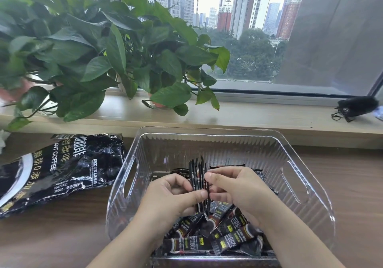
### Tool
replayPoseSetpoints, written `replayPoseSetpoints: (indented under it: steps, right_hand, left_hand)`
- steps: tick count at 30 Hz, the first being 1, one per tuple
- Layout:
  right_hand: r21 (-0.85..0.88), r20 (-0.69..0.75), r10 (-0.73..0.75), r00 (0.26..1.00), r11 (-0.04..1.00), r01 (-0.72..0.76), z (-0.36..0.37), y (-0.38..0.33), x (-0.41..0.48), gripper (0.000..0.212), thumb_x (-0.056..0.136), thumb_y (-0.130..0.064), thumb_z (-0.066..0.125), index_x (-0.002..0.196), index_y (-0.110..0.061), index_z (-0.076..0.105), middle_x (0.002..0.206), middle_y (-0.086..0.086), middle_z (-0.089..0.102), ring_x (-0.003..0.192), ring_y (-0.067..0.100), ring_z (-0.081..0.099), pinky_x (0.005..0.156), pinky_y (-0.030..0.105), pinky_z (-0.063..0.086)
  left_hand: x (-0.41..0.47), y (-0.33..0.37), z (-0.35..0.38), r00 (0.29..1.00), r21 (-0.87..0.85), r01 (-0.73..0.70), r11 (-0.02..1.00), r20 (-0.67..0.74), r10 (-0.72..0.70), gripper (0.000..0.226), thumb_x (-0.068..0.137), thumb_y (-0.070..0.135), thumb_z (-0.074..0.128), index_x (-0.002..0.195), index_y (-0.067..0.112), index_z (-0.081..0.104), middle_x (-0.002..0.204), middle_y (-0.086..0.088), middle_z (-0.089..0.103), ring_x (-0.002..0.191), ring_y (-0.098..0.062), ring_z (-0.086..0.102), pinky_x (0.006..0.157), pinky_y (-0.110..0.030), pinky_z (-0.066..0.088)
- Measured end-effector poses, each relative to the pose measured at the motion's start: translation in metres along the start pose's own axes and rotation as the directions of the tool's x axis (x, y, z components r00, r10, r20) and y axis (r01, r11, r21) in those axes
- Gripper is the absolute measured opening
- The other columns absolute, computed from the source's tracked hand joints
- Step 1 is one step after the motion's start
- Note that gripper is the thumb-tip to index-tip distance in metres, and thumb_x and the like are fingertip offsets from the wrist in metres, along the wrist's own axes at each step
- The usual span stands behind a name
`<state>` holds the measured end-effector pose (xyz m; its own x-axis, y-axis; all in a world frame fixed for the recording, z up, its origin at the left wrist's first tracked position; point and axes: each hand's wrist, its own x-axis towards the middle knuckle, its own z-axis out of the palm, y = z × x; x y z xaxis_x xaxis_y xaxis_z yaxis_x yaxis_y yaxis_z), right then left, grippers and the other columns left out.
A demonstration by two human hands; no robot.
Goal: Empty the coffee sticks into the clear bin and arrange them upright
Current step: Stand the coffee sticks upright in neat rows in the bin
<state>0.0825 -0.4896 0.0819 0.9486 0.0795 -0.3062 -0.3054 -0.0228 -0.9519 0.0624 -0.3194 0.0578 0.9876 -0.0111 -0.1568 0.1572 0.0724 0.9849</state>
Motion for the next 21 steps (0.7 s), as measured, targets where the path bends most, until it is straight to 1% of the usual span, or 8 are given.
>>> replayPoseSetpoints:
  steps: [4, 7, 10, 12, 13, 15, 18, 21]
  right_hand:
    - [-0.003, 0.032, 0.018, 0.999, 1.000, -0.018, -0.0023, -0.0015, 0.0010, 0.009, 0.081, -0.021, 0.084, 0.083, -0.012, 0.082, 0.075, 0.005, 0.073, 0.071, 0.014, 0.071, 0.077, 0.030, 0.061]
    - [-0.005, 0.098, 0.036, 0.995, 0.999, -0.036, -0.0043, -0.0025, -0.0001, 0.016, 0.075, -0.022, 0.085, 0.083, -0.009, 0.082, 0.079, 0.002, 0.076, 0.074, 0.012, 0.070, 0.075, 0.026, 0.058]
    - [-0.023, 0.124, 0.060, 0.990, 0.998, -0.058, -0.0059, -0.0023, 0.0015, 0.021, 0.073, -0.022, 0.086, 0.086, -0.006, 0.082, 0.082, 0.003, 0.076, 0.074, 0.011, 0.071, 0.074, 0.023, 0.057]
    - [-0.004, 0.140, 0.071, 0.988, 0.997, -0.071, -0.0065, -0.0014, 0.0032, 0.021, 0.075, -0.021, 0.085, 0.087, -0.005, 0.082, 0.081, 0.004, 0.074, 0.073, 0.010, 0.069, 0.073, 0.022, 0.056]
    - [0.011, 0.150, 0.074, 0.986, 0.997, -0.076, -0.0067, -0.0006, 0.0039, 0.020, 0.076, -0.021, 0.085, 0.087, -0.004, 0.081, 0.080, 0.004, 0.072, 0.072, 0.009, 0.068, 0.072, 0.022, 0.055]
    - [0.041, 0.167, 0.071, 0.983, 0.996, -0.079, -0.0068, 0.0011, 0.0050, 0.020, 0.077, -0.020, 0.083, 0.087, -0.003, 0.081, 0.080, 0.004, 0.069, 0.072, 0.008, 0.066, 0.070, 0.021, 0.055]
    - [0.067, 0.175, 0.058, 0.983, 0.995, -0.071, -0.0063, 0.0031, 0.0054, 0.027, 0.072, -0.024, 0.084, 0.087, -0.002, 0.081, 0.081, 0.004, 0.066, 0.071, 0.008, 0.065, 0.071, 0.020, 0.055]
    - [0.084, 0.175, 0.057, 0.983, 0.994, -0.073, -0.0063, 0.0040, 0.0058, 0.032, 0.067, -0.026, 0.084, 0.088, -0.001, 0.081, 0.086, 0.007, 0.068, 0.074, 0.009, 0.067, 0.072, 0.021, 0.056]
  left_hand:
    - [0.0002, -0.0006, 0.0008, 1.000, 0.007, 0.019, 1.000, 0.013, -0.019, 0.029, 0.067, 0.009, 0.088, 0.075, 0.007, 0.060, 0.052, 0.003, 0.048, 0.053, -0.008, 0.054, 0.061, -0.027, 0.056]
    - [0.0007, -0.0018, 0.0000, 0.999, 0.003, 0.023, 1.000, 0.024, -0.023, 0.033, 0.062, 0.013, 0.091, 0.075, 0.007, 0.061, 0.056, -0.001, 0.052, 0.056, -0.010, 0.057, 0.061, -0.027, 0.056]
    - [0.0002, -0.0032, 0.0001, 0.999, 0.023, 0.001, 1.000, 0.038, -0.002, 0.035, 0.061, 0.014, 0.091, 0.077, 0.005, 0.061, 0.058, -0.006, 0.055, 0.053, -0.010, 0.057, 0.058, -0.027, 0.055]
    - [0.0003, -0.0038, 0.0001, 0.999, 0.044, -0.014, 0.999, 0.047, 0.012, 0.039, 0.059, 0.018, 0.092, 0.077, 0.003, 0.061, 0.062, -0.010, 0.057, 0.058, -0.013, 0.060, 0.064, -0.035, 0.061]
    - [0.0005, -0.0042, -0.0001, 0.999, 0.052, -0.017, 0.999, 0.050, 0.014, 0.043, 0.056, 0.022, 0.093, 0.076, 0.003, 0.061, 0.064, -0.012, 0.057, 0.063, -0.015, 0.061, 0.070, -0.039, 0.063]
    - [0.0009, -0.0046, -0.0005, 0.999, 0.065, -0.023, 0.998, 0.047, 0.020, 0.048, 0.051, 0.029, 0.094, 0.075, 0.003, 0.060, 0.067, -0.015, 0.053, 0.067, -0.019, 0.060, 0.074, -0.043, 0.062]
    - [0.0021, -0.0065, -0.0010, 0.999, 0.084, -0.032, 0.996, 0.043, 0.029, 0.047, 0.052, 0.030, 0.094, 0.073, 0.006, 0.061, 0.069, -0.015, 0.053, 0.069, -0.021, 0.059, 0.072, -0.041, 0.063]
    - [0.0020, -0.0063, -0.0004, 0.998, 0.103, -0.053, 0.993, 0.034, 0.049, 0.045, 0.055, 0.027, 0.094, 0.075, 0.005, 0.061, 0.067, -0.015, 0.054, 0.065, -0.018, 0.057, 0.071, -0.041, 0.063]
